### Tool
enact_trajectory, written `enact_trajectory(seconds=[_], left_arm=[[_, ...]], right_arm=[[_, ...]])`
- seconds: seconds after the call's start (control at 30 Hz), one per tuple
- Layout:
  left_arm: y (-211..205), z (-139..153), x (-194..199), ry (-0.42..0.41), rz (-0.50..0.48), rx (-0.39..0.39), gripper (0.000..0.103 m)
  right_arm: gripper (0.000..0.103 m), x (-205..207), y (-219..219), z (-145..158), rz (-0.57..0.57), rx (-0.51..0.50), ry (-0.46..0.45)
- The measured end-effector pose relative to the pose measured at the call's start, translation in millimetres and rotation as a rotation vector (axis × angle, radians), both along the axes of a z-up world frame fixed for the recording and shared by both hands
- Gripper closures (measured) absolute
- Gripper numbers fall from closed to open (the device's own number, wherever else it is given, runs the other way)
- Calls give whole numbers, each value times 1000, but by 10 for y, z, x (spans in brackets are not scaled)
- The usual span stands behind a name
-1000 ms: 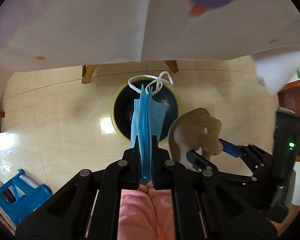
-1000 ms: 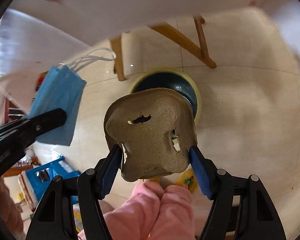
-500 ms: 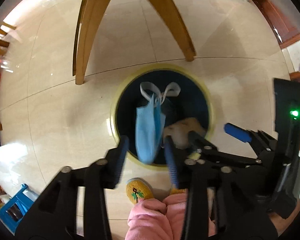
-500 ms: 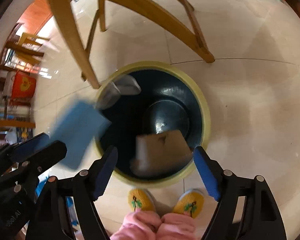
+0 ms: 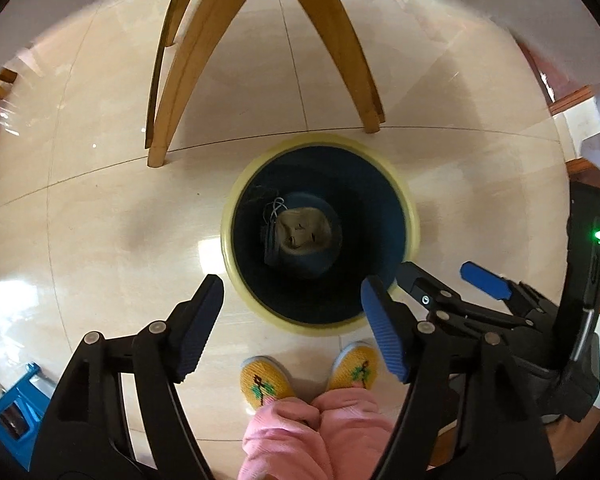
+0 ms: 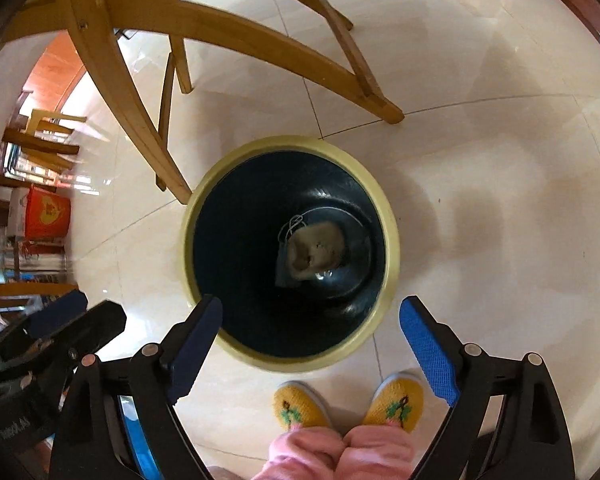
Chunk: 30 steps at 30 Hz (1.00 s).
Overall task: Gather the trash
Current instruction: 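Raise both tools from the bin back toward the table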
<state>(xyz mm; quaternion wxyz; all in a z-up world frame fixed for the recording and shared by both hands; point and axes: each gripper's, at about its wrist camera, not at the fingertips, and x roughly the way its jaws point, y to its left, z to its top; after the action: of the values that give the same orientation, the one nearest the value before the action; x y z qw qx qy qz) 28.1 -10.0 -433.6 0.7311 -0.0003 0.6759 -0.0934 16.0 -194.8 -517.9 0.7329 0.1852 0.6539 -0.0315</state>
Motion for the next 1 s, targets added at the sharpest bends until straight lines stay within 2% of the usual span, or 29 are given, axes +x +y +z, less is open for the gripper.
enact_trajectory(seconds=[0.2, 0.47, 0.7, 0.87, 1.0], left_arm=[[146, 399, -43, -7, 60, -20, 34], [378, 1185, -155, -38, 102, 0, 34], [506, 1953, -232, -90, 106, -1, 34], [524, 2531, -266, -142, 61, 21, 34], [513, 2972, -281, -178, 35, -10, 34]], right_arm=[[11, -83, 23, 510, -2, 23, -25], [10, -223, 53, 1237, 16, 39, -56], [10, -447, 82, 2084, -8, 25, -128], [10, -581, 156, 2744, 1, -3, -168], [10, -636, 227, 3324, 28, -33, -221]])
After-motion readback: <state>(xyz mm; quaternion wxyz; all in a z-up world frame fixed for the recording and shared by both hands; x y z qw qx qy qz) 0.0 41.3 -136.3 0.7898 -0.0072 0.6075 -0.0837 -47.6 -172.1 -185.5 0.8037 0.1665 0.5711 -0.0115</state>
